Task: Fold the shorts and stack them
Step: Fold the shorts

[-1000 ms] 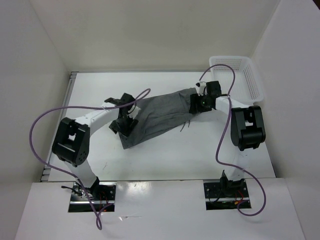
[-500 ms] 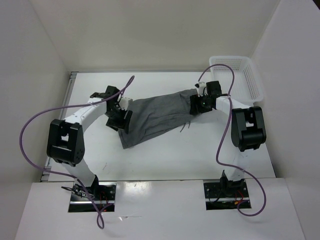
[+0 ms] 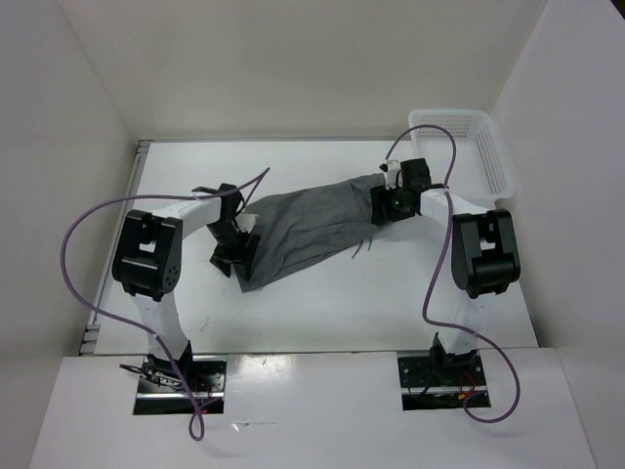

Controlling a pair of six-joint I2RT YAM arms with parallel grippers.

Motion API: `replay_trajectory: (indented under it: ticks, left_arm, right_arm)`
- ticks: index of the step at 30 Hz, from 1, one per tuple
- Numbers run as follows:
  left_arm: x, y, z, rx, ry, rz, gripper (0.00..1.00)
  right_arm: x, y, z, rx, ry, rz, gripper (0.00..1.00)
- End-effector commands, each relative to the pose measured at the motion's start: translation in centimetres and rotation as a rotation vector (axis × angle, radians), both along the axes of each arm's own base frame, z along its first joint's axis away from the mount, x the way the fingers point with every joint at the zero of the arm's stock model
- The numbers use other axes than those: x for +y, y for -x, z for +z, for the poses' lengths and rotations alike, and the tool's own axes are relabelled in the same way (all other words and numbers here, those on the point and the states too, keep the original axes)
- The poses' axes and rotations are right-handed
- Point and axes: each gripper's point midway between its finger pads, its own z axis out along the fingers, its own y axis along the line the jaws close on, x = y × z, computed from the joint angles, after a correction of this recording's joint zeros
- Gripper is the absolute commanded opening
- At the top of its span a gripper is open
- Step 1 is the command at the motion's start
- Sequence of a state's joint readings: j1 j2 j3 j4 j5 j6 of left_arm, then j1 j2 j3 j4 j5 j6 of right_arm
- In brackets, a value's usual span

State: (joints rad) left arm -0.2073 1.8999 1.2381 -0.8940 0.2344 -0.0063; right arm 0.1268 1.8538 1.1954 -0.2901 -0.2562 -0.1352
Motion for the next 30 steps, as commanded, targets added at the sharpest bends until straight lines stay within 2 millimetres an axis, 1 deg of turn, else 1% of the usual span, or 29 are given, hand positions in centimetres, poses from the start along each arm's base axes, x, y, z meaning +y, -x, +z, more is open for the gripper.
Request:
replay_trajectory:
  ticks: [1,2,3,4,5,7,8,10,11,12,13,14,15,16,17,18,19,20,21,22,23,24,25,26,27,28,29,30]
  left_arm:
    - [-0.9,1.2,-1.2,0.074,0.035,-0.014,0.68]
    - [-1.1,1.0,-1.3,0.079,0.043,-0.013,0.66]
    - [-1.3,1.1,-1.2,0.082,0.056,-0.012,0.64]
    - [-1.3,1.4,-1.5,0.104,0.052,-0.011,0.56]
    - [-1.5,1.2,-1.6,0.109,0.063,-0.010,0.51]
    - [-1.6,1.4,-1.8,0.120,0.070,-0.009,0.33]
    - [-1.6,1.4,-1.8,0.120,0.070,-0.009,0.19]
    - [-1.9,0.9,-1.9,0.099,0.084,-0.009,0.11]
    - [-1.9,0.7,-2.0,0.090,0.086,-0.009,0.07]
    - [-1.7,0.2,-2.3,0.079,0.089,0.001,0.00]
    - [-1.8,-0.1,-2.4,0.066,0.092,0.000,0.00]
    - [-1.4,-0.9,-2.6,0.041,0.097,0.019,0.00]
    - [-1.5,-1.3,-2.7,0.032,0.099,0.018,0.00]
    - [-1.1,-1.8,-2.6,0.022,0.101,0.033,0.00]
    - [-1.2,-2.4,-2.5,0.002,0.105,0.032,0.00]
    - [-0.1,-3.3,-2.4,-0.018,0.086,0.060,0.00]
    - [0.3,-5.3,-1.6,-0.076,0.082,0.070,0.00]
    - [1.3,-6.8,-0.7,-0.121,0.071,0.096,0.00]
    - [1.9,-8.5,0.5,-0.177,0.060,0.107,0.00]
    - [3.0,-10.1,1.4,-0.228,0.021,0.122,0.00]
    - [3.5,-13.2,4.3,-0.338,0.013,0.135,0.00]
    - [4.2,-14.8,6.2,-0.406,-0.001,0.148,0.00]
    - [5.5,-16.4,7.7,-0.462,-0.039,0.171,0.00]
    - [5.7,-17.8,9.9,-0.530,-0.047,0.177,0.00]
    - [6.3,-20.2,14.0,-0.648,-0.049,0.196,0.00]
    - [7.0,-21.1,15.9,-0.697,-0.057,0.211,0.00]
    - [7.2,-21.9,17.9,-0.747,-0.063,0.218,0.00]
    - [7.8,-23.4,22.2,-0.852,-0.054,0.235,0.00]
  right_arm:
    - [0.1,-0.3,0.4,-0.023,0.013,-0.002,0.72]
    - [0.5,-0.1,-0.3,-0.011,0.020,0.019,0.72]
    - [0.5,-0.4,0.0,-0.024,0.026,0.029,0.72]
    - [0.5,-0.3,-0.5,-0.010,0.028,0.029,0.72]
    - [0.5,-0.4,-1.0,-0.006,0.028,0.029,0.72]
    - [0.7,-0.3,-1.4,0.004,0.021,0.035,0.67]
    - [0.7,-0.3,-1.4,0.004,0.021,0.035,0.60]
    - [1.0,0.1,-1.6,0.016,0.004,0.048,0.52]
    - [1.0,0.5,-1.9,0.026,0.006,0.048,0.46]
    - [1.5,0.8,-2.0,0.036,-0.002,0.063,0.33]
    - [1.7,1.2,-2.2,0.047,-0.012,0.070,0.26]
    - [1.8,1.3,-2.2,0.048,-0.020,0.076,0.15]
    - [2.1,0.9,-1.8,0.037,-0.030,0.082,0.10]
    - [2.5,1.1,-1.8,0.045,-0.045,0.115,0.06]
    - [2.7,0.7,-1.3,0.029,-0.050,0.130,0.02]
    - [2.9,-0.4,-0.1,0.001,-0.053,0.131,0.00]
    - [3.1,-1.1,0.3,-0.015,-0.057,0.144,0.00]
    - [3.4,-1.6,0.6,-0.019,-0.067,0.151,0.00]
    - [3.9,-3.8,2.7,-0.082,-0.079,0.158,0.00]
    - [4.3,-4.6,3.8,-0.098,-0.097,0.158,0.00]
    - [4.9,-5.4,4.9,-0.112,-0.125,0.167,0.00]
    - [5.5,-8.0,7.7,-0.185,-0.147,0.168,0.00]
    - [5.9,-9.0,9.2,-0.209,-0.166,0.165,0.00]
    - [6.5,-9.9,10.9,-0.236,-0.203,0.156,0.00]
    - [7.0,-12.0,14.6,-0.320,-0.227,0.160,0.00]
    - [7.2,-12.8,16.2,-0.345,-0.242,0.151,0.00]
    - [7.9,-13.8,20.5,-0.425,-0.288,0.165,0.00]
    - [8.2,-14.1,21.9,-0.443,-0.306,0.166,0.00]
